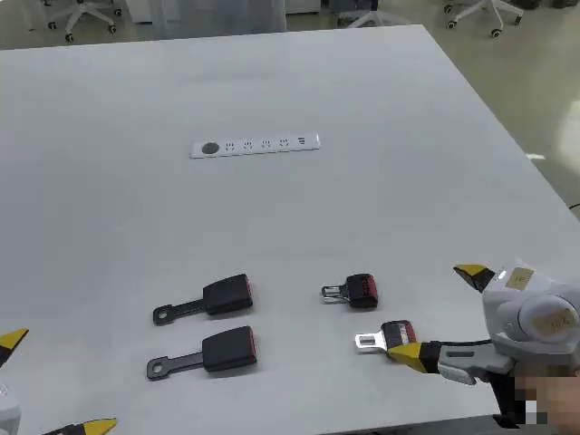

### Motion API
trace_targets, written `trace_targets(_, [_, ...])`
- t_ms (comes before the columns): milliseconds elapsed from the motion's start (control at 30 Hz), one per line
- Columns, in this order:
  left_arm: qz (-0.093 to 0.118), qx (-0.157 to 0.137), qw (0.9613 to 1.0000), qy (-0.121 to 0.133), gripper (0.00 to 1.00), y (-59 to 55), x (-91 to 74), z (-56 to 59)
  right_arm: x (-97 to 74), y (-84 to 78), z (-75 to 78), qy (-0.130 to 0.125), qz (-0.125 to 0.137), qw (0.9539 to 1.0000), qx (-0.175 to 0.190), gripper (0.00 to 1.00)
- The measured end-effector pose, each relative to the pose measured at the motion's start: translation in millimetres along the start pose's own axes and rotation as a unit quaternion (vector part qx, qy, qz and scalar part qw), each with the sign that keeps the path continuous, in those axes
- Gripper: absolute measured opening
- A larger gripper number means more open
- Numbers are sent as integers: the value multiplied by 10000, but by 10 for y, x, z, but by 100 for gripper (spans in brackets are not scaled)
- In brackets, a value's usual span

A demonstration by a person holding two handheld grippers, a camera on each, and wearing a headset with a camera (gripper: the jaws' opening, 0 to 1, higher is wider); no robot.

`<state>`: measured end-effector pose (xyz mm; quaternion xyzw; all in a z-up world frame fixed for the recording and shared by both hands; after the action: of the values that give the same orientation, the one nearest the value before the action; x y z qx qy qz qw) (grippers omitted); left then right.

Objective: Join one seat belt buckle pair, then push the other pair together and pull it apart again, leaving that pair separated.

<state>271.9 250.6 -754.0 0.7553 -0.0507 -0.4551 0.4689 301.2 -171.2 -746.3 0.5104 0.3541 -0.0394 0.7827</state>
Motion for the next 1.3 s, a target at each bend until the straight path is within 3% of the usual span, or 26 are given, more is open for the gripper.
trace_targets(33, [160, 24, 9999, -27, 100, 66, -10, 12, 6, -2, 1, 0, 4, 10000, -38, 93])
trace_targets(167, [236, -91, 9996, -131, 100, 98, -7, 59, 19, -11, 2, 54, -1, 10000, 7, 94])
trace_targets(200, [342, -182, 9991, -195, 100, 133, -8, 82, 22, -17, 4, 62, -8, 10000, 12, 94])
trace_targets(267, [624, -304, 9971, -312, 100, 223, -9, 121, 34, -44, 12, 82, -33, 10000, 28, 93])
trace_targets(300, [892, -508, 9939, -400, 100, 302, -21, 145, 38, -54, 14, 92, -42, 9999, 40, 93])
trace_targets(333, [1278, -644, 9882, -542, 100, 426, -48, 173, 43, -68, 16, 106, -54, 9999, 55, 93])
trace_targets(400, [1477, -500, 9863, -534, 100, 497, -79, 170, 48, -81, 19, 129, -56, 9999, 72, 93])
trace_targets(433, [1465, -495, 9865, -536, 100, 498, -80, 176, 50, -84, 19, 142, -57, 9999, 79, 93])
trace_targets(500, [1103, -510, 9910, -561, 100, 390, -22, 202, 50, -91, 17, 191, -68, 9998, 48, 93])
trace_targets(533, [1072, -626, 9902, -635, 100, 388, -1, 229, 53, -101, 30, 219, -78, 9997, 12, 93])
trace_targets(667, [1109, -508, 9908, -584, 100, 419, -8, 225, 49, -87, 76, 251, -69, 9997, -2, 92])
trace_targets(767, [1075, -634, 9903, -604, 100, 369, 4, 210, 29, -40, -19, 332, -29, 9994, -5, 93])
trace_targets(867, [1140, -578, 9898, -633, 100, 382, 0, 219, -7, 3, -89, 338, 69, 9994, -93, 93])
trace_targets(1100, [1044, -573, 9910, -617, 100, 362, 21, 224, -70, 18, -69, 300, 121, 9993, 195, 93])
trace_targets(1200, [1092, -396, 9917, -548, 99, 391, 0, 221, -59, 5, -71, 401, 116, 9991, 22, 93])
trace_targets(1267, [1165, -35, 9915, -580, 90, 423, -15, 241, -43, -4, -42, 402, 120, 9991, -46, 93])
trace_targets(1300, [1167, 14, 9914, -596, 86, 424, -12, 260, -41, -2, -33, 403, 131, 9991, -77, 93])
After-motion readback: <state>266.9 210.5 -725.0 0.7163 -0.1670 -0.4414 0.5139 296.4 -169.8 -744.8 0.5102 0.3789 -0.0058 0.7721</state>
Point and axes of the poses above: the centre of the closed fingertips' face, and the gripper's own axes: x roughly forward along the fingers, z roughly to its right, y roughly out of its top, the point moved 1 cm from there along -x, roughly backward along the fingers, and after that the axes turned 12 degrees about -y, right-handed, at the moved point
